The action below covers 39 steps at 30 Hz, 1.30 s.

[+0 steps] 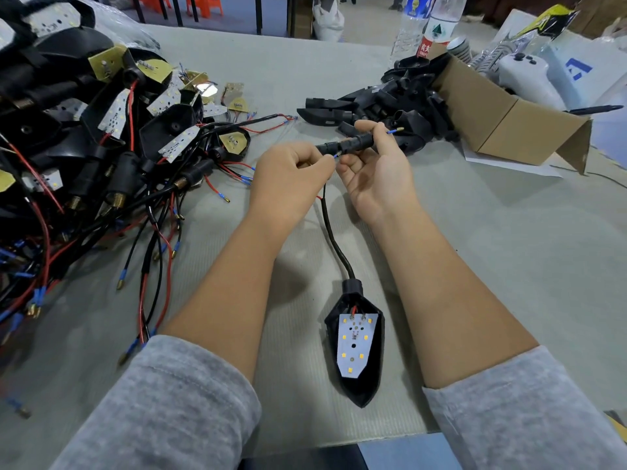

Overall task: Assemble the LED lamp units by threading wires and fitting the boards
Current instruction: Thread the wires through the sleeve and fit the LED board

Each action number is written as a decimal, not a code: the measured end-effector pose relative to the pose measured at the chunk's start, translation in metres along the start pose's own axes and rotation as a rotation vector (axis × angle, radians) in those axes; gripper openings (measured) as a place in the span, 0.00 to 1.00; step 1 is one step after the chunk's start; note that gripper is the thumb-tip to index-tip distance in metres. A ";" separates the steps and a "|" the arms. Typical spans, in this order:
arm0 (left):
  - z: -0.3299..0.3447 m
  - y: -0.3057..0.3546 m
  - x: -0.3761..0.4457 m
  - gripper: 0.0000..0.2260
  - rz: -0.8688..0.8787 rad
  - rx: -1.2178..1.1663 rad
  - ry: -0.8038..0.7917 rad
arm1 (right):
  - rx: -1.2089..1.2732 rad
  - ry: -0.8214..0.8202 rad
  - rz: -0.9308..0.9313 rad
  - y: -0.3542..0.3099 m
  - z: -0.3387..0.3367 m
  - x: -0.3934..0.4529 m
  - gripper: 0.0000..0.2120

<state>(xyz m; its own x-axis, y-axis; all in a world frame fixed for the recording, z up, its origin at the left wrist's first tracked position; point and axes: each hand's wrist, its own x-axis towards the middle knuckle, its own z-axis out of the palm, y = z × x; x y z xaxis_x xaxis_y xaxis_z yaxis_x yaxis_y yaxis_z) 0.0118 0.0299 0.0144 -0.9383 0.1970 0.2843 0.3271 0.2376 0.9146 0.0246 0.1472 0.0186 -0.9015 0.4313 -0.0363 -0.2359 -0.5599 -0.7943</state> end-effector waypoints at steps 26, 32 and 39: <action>-0.002 0.001 0.003 0.10 -0.024 -0.074 0.042 | -0.184 -0.060 -0.037 0.004 -0.001 0.000 0.13; -0.002 0.000 0.003 0.12 -0.020 -0.072 0.028 | -0.174 -0.083 -0.034 0.003 -0.002 0.000 0.13; -0.004 -0.002 0.002 0.12 -0.036 -0.038 0.054 | -0.221 -0.106 -0.041 0.003 0.002 -0.003 0.13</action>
<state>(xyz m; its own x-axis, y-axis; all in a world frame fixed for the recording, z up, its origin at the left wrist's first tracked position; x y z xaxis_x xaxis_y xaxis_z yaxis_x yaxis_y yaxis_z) 0.0083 0.0259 0.0142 -0.9544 0.1375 0.2649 0.2892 0.2072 0.9346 0.0259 0.1431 0.0171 -0.9285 0.3676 0.0529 -0.1982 -0.3698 -0.9077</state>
